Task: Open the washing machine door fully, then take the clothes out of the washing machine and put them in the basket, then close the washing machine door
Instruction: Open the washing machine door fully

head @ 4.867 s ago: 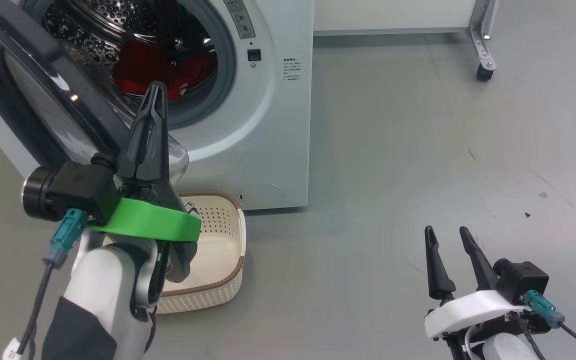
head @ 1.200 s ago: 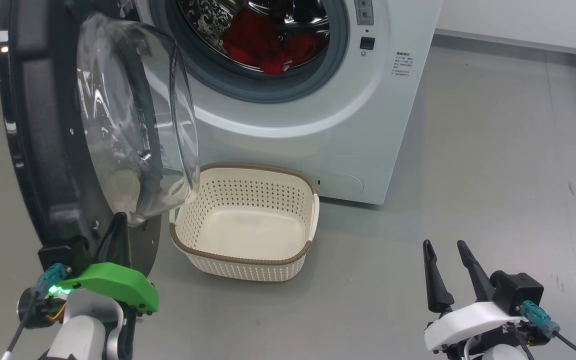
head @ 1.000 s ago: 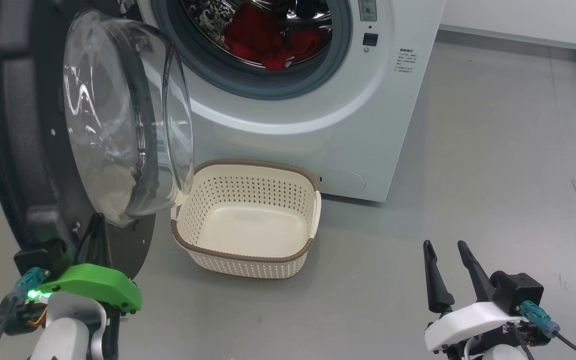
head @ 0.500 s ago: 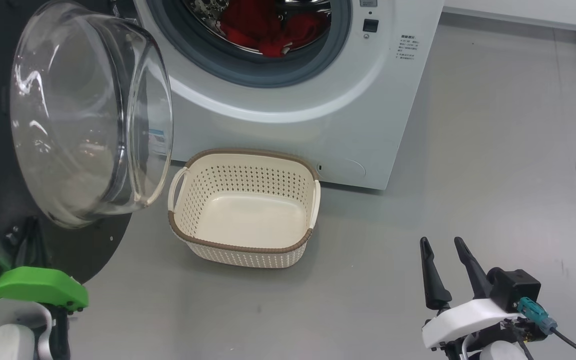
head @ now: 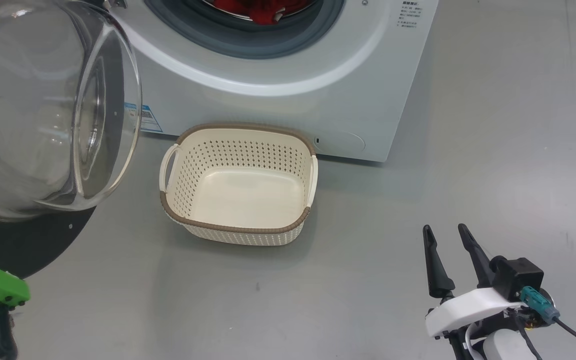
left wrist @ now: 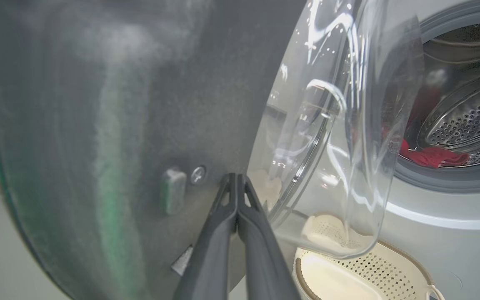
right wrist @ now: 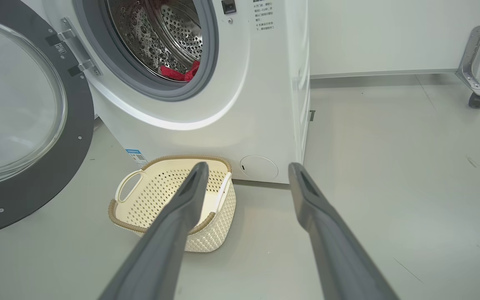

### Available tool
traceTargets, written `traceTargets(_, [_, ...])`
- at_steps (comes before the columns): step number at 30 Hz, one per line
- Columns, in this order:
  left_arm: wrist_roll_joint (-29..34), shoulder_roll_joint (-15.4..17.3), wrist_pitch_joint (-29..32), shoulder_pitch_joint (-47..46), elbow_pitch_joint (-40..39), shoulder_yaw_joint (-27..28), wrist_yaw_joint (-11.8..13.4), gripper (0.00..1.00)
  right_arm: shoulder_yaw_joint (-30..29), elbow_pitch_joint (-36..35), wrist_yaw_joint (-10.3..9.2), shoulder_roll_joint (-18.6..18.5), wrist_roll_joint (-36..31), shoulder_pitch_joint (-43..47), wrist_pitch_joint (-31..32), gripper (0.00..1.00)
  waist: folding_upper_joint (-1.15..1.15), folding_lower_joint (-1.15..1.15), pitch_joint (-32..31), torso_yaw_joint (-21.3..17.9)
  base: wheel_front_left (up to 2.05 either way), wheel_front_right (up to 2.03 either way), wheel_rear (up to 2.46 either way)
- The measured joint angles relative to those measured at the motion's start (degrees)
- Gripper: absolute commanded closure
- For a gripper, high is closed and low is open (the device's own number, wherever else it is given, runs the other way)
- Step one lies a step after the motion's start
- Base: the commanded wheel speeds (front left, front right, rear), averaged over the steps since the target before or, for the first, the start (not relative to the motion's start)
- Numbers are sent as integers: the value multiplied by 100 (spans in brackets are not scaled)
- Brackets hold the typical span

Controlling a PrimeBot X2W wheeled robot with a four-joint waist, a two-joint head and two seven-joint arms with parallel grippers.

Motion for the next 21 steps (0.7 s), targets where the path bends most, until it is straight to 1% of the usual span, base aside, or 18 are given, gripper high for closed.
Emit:
traceTargets(13, [-174, 358, 1, -261, 187, 485, 3, 100, -3, -48, -1, -98, -104, -199, 0, 0, 0, 0, 420, -58, 0, 0, 0])
traceTargets(21, [-222, 583, 1, -477, 356, 657, 4, 100, -23, -67, -5, -167, -147, -281, 7, 0, 0, 0, 646, -83, 0, 0, 0])
